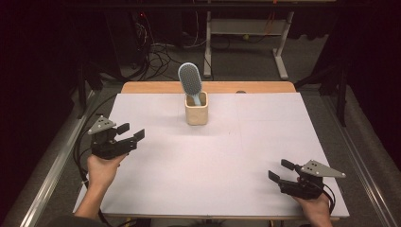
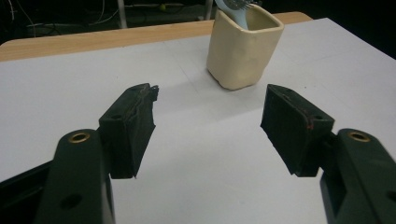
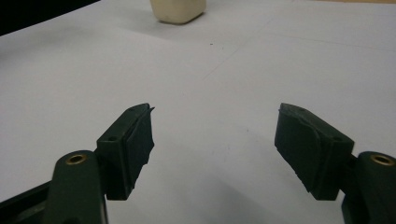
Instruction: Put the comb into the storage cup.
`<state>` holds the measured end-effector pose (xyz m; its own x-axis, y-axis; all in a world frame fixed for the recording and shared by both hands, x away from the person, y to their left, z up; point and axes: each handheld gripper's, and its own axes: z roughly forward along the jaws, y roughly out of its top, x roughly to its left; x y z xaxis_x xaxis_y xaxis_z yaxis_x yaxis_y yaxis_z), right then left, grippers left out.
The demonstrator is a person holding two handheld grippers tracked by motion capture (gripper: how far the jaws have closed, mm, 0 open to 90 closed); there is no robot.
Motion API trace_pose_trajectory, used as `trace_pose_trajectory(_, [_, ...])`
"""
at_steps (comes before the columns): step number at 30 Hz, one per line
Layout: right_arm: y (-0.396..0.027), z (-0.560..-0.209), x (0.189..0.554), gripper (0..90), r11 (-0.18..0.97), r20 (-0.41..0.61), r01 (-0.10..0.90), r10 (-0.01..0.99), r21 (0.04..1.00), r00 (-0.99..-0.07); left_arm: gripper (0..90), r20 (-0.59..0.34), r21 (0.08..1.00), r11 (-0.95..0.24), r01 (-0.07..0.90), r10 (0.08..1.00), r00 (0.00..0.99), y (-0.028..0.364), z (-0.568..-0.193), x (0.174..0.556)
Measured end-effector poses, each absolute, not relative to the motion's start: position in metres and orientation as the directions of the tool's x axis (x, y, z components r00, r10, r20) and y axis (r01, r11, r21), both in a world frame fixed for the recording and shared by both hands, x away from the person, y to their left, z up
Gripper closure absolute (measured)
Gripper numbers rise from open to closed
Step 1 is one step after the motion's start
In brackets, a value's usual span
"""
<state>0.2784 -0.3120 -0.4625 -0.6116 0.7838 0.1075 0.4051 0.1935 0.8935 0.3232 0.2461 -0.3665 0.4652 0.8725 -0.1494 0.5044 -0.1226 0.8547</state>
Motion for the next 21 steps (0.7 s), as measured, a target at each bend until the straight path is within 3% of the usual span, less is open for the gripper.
trace_pose_trajectory(21, [-0.312, -0.462, 0.278, 28.5, 0.191, 0.109, 0.405, 0.785, 0.894, -0.610, 34.0, -0.165, 0.854, -0.108, 0.509, 0.871, 0.462, 0.251, -0.380, 0.309])
